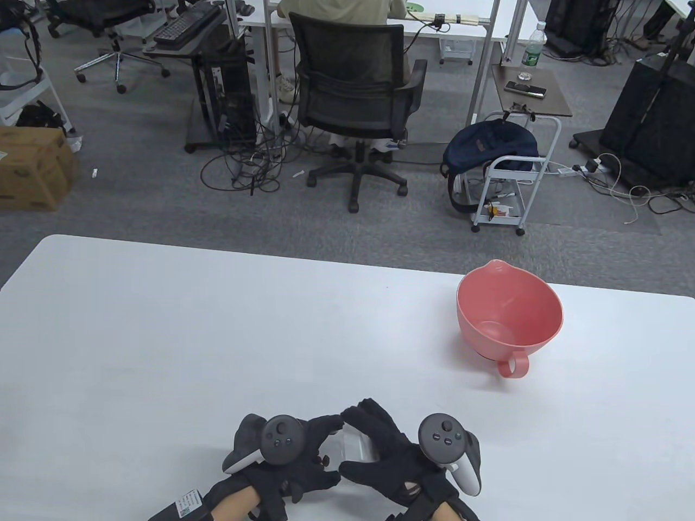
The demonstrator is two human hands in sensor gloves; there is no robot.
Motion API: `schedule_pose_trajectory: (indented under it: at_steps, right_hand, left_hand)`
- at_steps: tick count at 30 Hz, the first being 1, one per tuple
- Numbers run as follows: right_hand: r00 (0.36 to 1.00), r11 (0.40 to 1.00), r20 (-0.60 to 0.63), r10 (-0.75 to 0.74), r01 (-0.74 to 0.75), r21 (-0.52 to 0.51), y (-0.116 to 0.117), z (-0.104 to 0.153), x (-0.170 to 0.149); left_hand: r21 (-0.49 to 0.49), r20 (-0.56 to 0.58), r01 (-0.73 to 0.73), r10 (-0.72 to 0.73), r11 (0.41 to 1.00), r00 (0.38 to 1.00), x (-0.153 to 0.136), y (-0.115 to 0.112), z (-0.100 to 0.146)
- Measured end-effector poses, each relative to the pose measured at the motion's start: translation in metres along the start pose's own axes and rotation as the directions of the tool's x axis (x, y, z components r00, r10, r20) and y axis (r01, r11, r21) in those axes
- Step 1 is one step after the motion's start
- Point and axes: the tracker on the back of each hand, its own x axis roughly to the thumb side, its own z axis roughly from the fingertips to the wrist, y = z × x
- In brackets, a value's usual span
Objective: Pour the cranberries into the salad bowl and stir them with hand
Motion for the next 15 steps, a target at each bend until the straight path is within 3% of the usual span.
schedule_pose_trajectory:
  at_steps: [5,15]
  right_hand:
    - [0.993,0.996,-0.115,0.036,-0.045,-0.071,-0.003,0.002,-0.009]
    - [0.965,0.993,-0.255,0.063,-0.087,-0.083,-0.005,0.005,-0.013]
  left_hand:
    - [-0.001,0.000,0.003,-0.003,1.000,1.000,0.000,0.000,0.000]
    - [-0.003,0.001,0.006,-0.006,1.000,1.000,0.000,-0.001,-0.001]
